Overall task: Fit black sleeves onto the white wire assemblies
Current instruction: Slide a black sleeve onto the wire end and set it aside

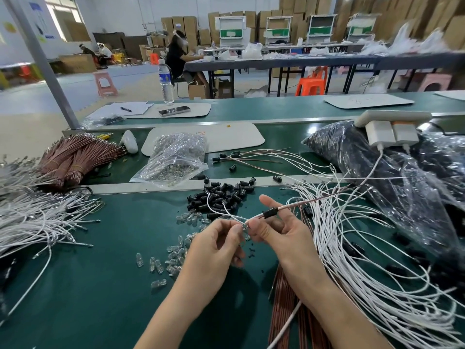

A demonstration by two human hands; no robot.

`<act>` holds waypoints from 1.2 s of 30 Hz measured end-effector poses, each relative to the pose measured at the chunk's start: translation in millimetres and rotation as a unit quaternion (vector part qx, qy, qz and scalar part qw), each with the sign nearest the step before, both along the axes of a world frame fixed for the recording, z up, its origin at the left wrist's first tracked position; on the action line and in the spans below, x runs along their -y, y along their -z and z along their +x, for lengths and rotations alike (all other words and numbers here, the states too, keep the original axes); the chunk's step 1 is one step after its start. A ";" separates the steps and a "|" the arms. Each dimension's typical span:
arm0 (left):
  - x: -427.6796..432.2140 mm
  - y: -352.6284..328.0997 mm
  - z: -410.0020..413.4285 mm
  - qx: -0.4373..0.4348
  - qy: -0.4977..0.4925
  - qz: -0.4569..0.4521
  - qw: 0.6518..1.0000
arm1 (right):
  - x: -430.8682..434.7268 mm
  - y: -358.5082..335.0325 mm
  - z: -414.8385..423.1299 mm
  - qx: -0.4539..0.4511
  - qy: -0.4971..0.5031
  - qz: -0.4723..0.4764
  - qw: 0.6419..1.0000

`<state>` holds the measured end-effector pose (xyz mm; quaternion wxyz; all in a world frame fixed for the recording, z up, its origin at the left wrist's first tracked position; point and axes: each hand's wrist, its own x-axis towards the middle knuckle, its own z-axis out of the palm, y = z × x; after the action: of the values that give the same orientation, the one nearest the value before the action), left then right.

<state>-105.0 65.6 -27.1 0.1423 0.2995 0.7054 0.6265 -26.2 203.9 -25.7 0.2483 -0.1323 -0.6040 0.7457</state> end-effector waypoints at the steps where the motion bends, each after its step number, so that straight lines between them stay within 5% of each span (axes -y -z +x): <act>1: 0.1 0.3 -0.2 -0.016 -0.010 0.002 1.000 | 1.5 0.0 -0.1 0.004 -0.014 0.002 1.000; 13: 7.4 5.7 -0.3 -0.192 -0.046 -0.084 0.977 | 4.0 3.8 -0.3 0.048 -0.022 0.072 0.996; 18: 43.2 10.1 7.6 -0.317 -0.197 -0.226 0.900 | -0.5 2.1 1.5 0.045 -0.005 0.014 0.999; 23: 69.5 23.0 11.1 -0.210 -0.160 -0.428 0.864 | -2.6 -0.6 3.7 0.025 -0.022 -0.068 0.997; 31: 33.5 18.5 -13.7 -0.247 -0.118 -0.312 0.910 | -1.3 -5.8 5.2 0.012 -0.015 -0.121 0.992; 36: 21.8 7.1 -26.2 -0.318 -0.106 -0.349 0.875 | -3.4 -7.5 6.1 0.005 -0.016 -0.170 0.985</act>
<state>-131.3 43.8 -34.2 -0.0618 0.3369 0.9131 0.2214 -20.1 207.3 -18.2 0.2072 -0.1661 -0.4719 0.8407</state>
